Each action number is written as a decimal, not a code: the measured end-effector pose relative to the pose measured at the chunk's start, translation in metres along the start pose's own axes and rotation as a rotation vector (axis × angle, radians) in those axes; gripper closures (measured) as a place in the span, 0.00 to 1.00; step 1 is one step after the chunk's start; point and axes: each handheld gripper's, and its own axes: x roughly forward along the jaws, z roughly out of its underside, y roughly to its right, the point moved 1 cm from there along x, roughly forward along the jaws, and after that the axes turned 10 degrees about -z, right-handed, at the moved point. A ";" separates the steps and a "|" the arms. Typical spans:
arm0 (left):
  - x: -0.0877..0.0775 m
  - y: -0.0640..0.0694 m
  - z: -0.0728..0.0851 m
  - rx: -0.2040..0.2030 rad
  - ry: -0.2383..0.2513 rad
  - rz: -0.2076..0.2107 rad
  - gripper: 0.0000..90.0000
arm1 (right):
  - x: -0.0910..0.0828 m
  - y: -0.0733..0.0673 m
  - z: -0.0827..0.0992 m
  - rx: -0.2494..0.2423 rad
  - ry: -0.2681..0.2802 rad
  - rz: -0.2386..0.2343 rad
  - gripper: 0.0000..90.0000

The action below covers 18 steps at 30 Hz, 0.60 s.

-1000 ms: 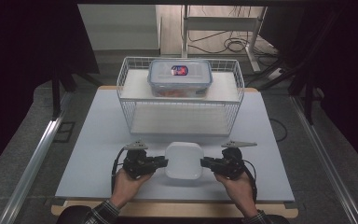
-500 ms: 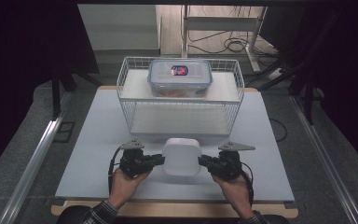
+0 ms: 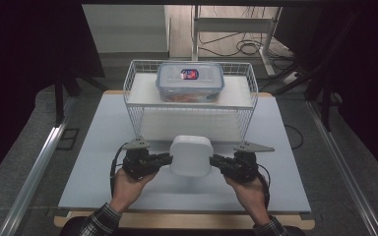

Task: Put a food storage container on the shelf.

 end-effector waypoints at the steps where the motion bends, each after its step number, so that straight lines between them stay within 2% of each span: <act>1: -0.002 0.000 -0.004 0.002 0.008 -0.002 0.88 | -0.001 -0.001 -0.002 -0.005 0.004 0.000 0.87; 6: -0.009 -0.001 -0.017 0.015 0.027 -0.018 0.88 | -0.003 -0.003 -0.019 -0.036 0.025 -0.004 0.87; 18: -0.022 -0.003 -0.049 0.039 0.062 -0.039 0.88 | -0.006 -0.002 -0.050 -0.049 0.059 -0.022 0.87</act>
